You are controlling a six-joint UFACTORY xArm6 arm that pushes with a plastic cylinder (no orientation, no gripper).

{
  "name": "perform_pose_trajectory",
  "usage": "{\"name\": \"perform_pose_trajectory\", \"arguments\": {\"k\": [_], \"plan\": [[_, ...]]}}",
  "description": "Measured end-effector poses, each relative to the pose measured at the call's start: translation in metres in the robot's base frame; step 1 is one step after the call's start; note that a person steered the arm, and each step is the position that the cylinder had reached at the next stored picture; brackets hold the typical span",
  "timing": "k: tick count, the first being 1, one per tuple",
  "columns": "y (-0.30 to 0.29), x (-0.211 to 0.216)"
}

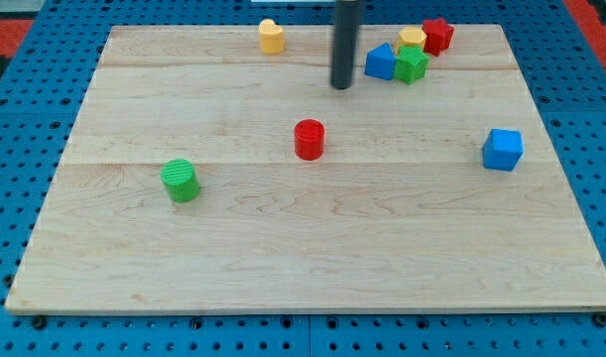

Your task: Slide the red circle into the green star

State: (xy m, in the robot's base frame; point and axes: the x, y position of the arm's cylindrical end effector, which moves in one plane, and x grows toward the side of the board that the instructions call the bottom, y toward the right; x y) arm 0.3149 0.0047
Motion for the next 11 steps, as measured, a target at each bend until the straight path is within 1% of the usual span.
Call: {"name": "perform_pose_trajectory", "arguments": {"k": [1, 2, 3, 4, 5, 6, 8, 9, 10, 11], "plan": [[-0.117, -0.052], [-0.116, -0.118], [-0.049, -0.105], [0.037, -0.092], [0.018, -0.083], [-0.007, -0.056], [0.048, -0.059], [0.045, -0.056], [-0.030, -0.015], [-0.104, 0.065]]}}
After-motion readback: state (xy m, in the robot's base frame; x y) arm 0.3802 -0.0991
